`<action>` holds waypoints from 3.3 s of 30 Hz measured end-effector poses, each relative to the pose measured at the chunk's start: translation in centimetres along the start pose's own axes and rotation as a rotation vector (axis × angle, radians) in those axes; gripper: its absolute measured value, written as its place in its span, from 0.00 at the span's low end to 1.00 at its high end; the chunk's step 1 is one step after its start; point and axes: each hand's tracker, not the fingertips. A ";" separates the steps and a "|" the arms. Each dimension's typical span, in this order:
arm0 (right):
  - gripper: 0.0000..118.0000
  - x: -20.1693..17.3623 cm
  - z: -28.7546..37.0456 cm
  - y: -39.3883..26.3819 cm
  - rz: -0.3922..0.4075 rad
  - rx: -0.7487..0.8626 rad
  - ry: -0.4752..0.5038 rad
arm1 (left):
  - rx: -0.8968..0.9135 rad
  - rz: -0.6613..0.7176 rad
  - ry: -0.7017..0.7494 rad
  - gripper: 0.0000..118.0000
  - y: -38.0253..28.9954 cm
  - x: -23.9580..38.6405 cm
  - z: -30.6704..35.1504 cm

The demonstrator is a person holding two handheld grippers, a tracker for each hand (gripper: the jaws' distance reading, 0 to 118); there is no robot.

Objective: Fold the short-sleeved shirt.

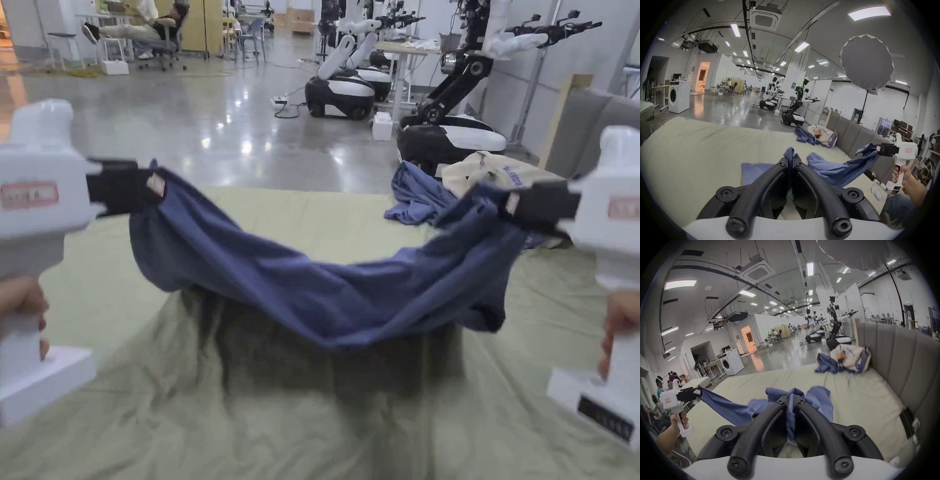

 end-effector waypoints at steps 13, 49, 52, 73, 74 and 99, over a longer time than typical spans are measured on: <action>0.05 0.6 13.4 -14.8 -0.013 -0.154 -0.062 | -0.199 -0.099 0.072 0.04 -12.0 3.5 14.5; 0.02 -9.1 19.5 -21.0 0.228 0.269 -0.221 | 0.180 -0.237 0.346 0.01 -16.9 8.6 22.6; 0.02 -8.8 19.0 -21.1 0.226 0.233 -0.192 | 0.147 -0.197 0.305 0.01 -17.2 8.2 22.7; 0.02 -9.1 15.5 -20.0 0.227 0.114 -0.128 | -0.511 0.026 0.248 0.94 -4.9 -12.2 -15.8; 0.02 -9.0 15.2 -19.9 0.226 0.107 -0.130 | -0.534 0.043 0.258 0.94 -5.3 -12.9 -17.1; 0.02 -6.9 14.4 -19.2 0.227 0.053 -0.172 | -0.683 -0.059 0.357 0.06 -10.2 -10.5 -20.7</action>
